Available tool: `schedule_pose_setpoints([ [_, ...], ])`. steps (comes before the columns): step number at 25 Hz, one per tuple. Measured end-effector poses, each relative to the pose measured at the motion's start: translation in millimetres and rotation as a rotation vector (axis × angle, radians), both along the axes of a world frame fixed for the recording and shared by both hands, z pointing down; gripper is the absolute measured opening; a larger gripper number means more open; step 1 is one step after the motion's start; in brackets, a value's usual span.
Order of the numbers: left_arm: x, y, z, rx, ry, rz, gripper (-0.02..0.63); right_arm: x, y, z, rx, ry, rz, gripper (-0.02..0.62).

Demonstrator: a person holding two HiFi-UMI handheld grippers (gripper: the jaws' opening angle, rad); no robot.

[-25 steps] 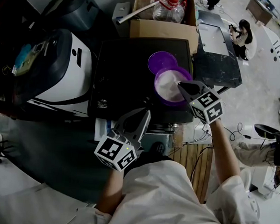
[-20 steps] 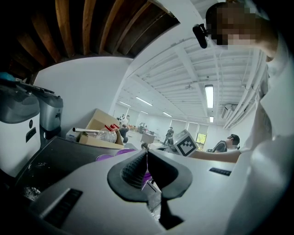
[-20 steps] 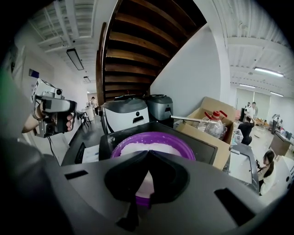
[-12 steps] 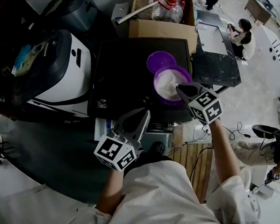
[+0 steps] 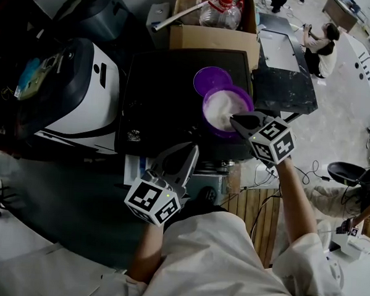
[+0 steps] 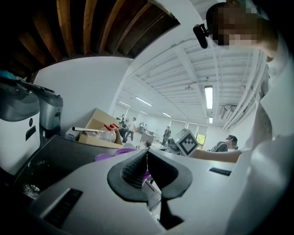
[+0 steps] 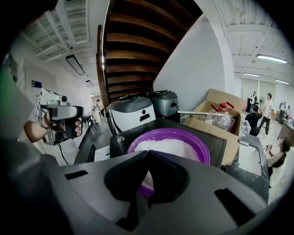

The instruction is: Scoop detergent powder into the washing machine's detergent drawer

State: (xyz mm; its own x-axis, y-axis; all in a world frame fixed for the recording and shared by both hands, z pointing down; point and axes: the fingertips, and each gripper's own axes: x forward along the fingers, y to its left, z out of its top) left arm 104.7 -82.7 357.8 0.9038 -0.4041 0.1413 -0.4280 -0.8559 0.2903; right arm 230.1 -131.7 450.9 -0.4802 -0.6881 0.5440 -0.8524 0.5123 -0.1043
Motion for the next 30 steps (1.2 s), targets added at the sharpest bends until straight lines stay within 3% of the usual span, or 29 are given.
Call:
schedule_pose_setpoints([
  [16,0.1,0.8,-2.6,0.000,0.007,0.000,0.020,-15.6,5.2,-12.7,-0.018,-0.195,0.017,0.008],
  [30,1.7,-1.2,-4.6,0.005,0.007,-0.003,0.020,-28.7,-1.6,-18.9,0.015,-0.268,0.066,0.008],
])
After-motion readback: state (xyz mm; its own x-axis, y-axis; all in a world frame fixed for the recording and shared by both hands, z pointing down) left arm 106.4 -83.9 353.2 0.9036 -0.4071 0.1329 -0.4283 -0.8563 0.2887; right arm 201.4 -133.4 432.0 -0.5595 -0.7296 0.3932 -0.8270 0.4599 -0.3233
